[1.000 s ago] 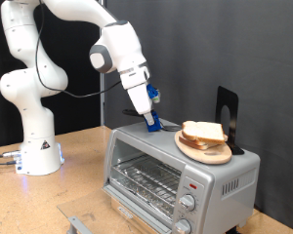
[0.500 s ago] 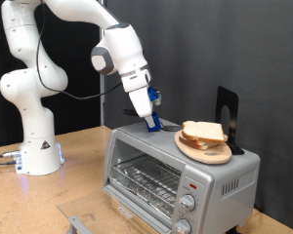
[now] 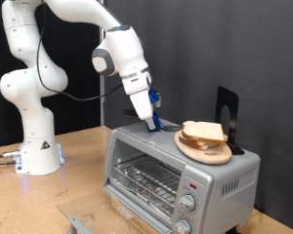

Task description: Make a piece of toast with the oven

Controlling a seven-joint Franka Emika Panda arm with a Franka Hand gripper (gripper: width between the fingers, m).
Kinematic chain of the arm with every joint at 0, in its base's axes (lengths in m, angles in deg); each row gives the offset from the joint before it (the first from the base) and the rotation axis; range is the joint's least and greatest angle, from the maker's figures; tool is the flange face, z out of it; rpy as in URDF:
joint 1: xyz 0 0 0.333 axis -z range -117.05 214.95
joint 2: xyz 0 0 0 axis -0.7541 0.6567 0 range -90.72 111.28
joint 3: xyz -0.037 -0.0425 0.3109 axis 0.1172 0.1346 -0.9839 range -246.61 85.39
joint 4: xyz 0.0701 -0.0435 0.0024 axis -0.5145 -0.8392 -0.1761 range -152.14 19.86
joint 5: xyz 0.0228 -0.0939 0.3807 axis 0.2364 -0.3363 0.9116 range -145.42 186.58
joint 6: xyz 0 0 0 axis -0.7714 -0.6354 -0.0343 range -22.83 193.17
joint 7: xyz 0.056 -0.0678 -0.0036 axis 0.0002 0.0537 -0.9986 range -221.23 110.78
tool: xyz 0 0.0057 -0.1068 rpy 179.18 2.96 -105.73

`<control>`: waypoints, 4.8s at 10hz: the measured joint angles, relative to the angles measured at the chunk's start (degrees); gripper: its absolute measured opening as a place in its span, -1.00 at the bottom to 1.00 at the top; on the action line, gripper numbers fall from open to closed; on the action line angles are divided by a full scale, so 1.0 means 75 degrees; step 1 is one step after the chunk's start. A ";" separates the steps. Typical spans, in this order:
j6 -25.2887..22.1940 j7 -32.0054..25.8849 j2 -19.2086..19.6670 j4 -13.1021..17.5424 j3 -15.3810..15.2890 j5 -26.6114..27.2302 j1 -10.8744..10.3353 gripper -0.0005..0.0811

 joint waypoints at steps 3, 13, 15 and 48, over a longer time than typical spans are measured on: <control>0.0009 -0.0065 0.0022 0.0021 0.0000 0.0062 -0.0012 0.08; -0.0016 -0.0085 0.0042 0.0040 0.0000 0.0054 -0.0012 0.08; -0.0018 -0.0084 0.0046 0.0053 0.0000 0.0022 -0.0002 0.32; -0.0900 -0.0165 0.0014 0.0271 -0.0005 0.0195 -0.0071 0.99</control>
